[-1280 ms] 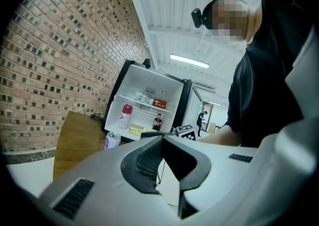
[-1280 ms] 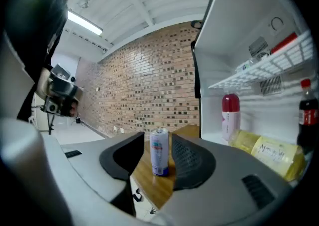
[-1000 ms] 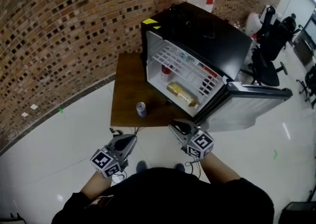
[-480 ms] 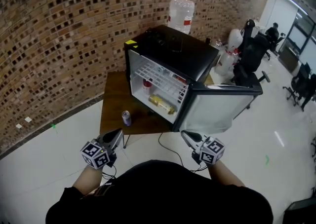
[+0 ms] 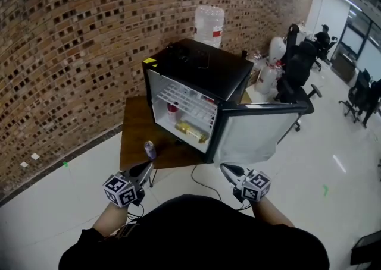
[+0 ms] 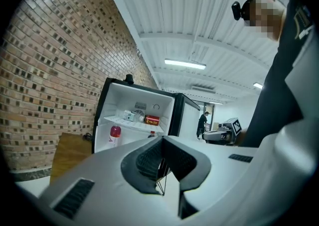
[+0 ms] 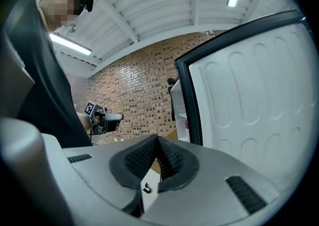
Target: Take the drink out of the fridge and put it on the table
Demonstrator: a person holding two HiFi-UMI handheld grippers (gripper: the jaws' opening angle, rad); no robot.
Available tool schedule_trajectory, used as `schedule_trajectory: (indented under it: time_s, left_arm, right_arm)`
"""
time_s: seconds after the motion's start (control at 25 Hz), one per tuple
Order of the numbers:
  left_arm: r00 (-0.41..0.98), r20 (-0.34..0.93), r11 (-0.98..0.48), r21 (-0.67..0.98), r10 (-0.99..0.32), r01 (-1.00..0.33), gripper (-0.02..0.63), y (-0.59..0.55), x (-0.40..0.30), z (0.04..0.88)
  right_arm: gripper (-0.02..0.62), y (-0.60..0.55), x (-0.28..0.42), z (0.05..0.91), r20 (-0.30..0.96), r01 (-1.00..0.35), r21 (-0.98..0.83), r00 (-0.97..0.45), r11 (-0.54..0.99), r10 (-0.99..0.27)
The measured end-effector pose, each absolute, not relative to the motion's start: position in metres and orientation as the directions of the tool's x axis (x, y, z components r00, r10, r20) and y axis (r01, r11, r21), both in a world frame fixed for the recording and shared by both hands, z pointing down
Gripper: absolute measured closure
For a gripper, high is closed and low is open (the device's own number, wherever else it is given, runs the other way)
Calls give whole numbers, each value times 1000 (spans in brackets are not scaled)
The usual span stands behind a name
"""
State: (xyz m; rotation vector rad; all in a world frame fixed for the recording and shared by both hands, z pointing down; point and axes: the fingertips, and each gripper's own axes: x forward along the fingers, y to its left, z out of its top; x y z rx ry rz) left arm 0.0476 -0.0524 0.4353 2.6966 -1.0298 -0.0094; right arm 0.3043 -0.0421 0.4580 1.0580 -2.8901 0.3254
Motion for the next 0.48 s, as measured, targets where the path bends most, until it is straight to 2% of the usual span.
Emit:
schedule_trajectory:
  time_s: [0.48]
  left_arm:
    - [757,83,-722,251,-648,-645,612,-52,44,434]
  right_arm:
    - [592,-46,300,456,119,-644,-183,-765,743,-633]
